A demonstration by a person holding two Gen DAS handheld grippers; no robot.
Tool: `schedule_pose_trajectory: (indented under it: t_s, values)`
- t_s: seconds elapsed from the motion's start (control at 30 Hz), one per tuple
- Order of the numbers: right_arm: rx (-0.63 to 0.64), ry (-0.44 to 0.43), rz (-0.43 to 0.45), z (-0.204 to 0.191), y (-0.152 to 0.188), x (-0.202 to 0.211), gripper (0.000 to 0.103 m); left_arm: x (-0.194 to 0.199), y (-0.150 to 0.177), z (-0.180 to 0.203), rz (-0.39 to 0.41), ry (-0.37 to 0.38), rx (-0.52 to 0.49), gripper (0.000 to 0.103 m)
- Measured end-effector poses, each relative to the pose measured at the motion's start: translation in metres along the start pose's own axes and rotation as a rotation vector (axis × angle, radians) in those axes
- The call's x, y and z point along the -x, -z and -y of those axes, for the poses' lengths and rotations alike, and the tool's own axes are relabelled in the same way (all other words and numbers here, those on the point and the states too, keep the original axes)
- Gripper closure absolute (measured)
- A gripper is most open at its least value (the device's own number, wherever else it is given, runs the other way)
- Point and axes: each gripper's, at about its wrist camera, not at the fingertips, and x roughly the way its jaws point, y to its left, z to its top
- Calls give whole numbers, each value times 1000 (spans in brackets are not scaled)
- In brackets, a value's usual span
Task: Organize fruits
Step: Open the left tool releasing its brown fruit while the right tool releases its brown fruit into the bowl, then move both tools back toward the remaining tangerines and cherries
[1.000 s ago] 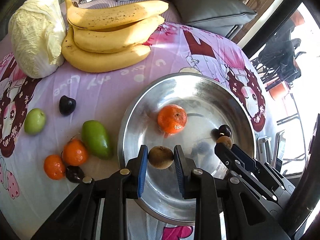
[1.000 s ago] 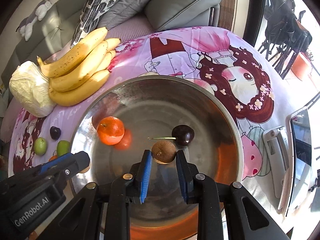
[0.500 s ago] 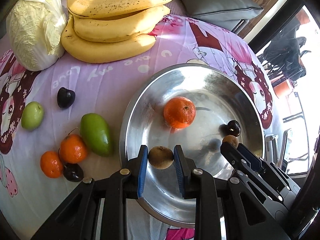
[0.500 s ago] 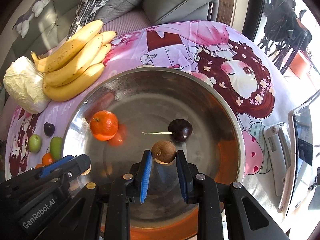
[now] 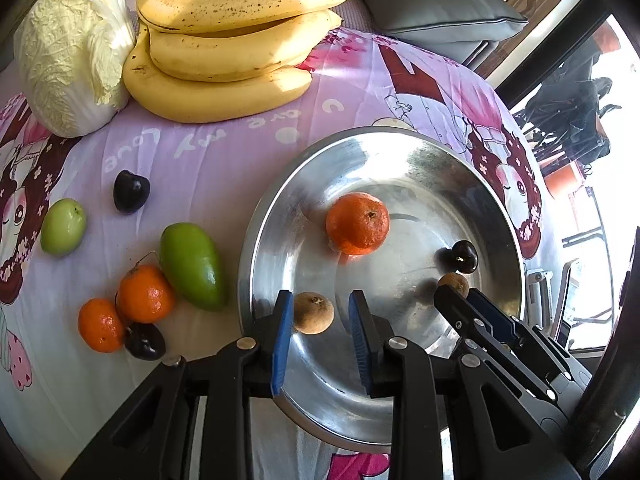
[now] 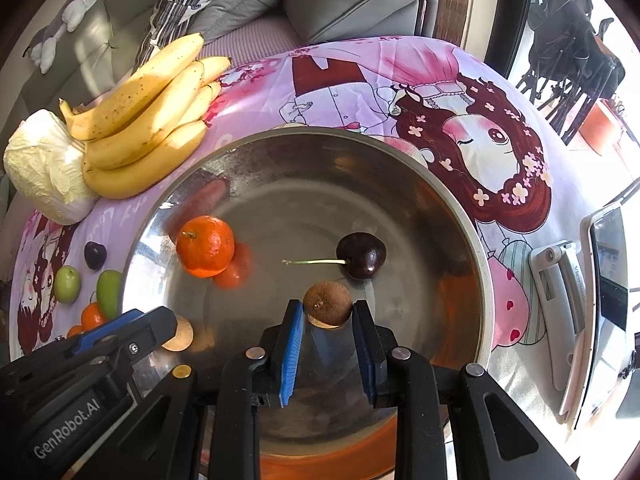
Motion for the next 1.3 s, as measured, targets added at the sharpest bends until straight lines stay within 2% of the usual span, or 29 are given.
schedule_pose_trajectory:
  t_s: [0.4, 0.5, 0.67, 0.8, 0.9, 1.03, 1.17, 1.2, 1.23, 1.27, 1.3]
  values:
    - [24, -27, 40, -7, -1, 11, 74, 32, 1, -10, 71, 21, 18, 63]
    - [37, -28, 44, -10, 0, 13, 74, 38, 2, -24, 93, 1, 59, 63]
    - [67, -23, 51, -19, 2, 15, 74, 38, 5, -51, 109, -74, 106, 62]
    - [112, -34, 56, -31, 5, 17, 74, 32, 11, -76, 89, -116, 159, 56]
    - [141, -41, 55, -39, 8, 17, 74, 28, 15, -89, 72, -131, 192, 56]
    - [160, -42, 55, -45, 10, 17, 74, 34, 19, -95, 92, -143, 196, 54]
    - [159, -41, 59, -45, 11, 18, 73, 40, 25, -98, 101, -123, 207, 51]
    - [160, -40, 63, -46, 10, 19, 65, 42, 25, -99, 104, -123, 211, 49]
    - [162, -38, 67, -46, 10, 19, 49, 44, 25, -99, 110, -121, 215, 48]
    - [164, -35, 73, -46, 10, 19, 41, 47, 25, -99, 117, -118, 215, 47]
    - [167, -35, 78, -46, 10, 20, 37, 48, 25, -99, 124, -115, 213, 44]
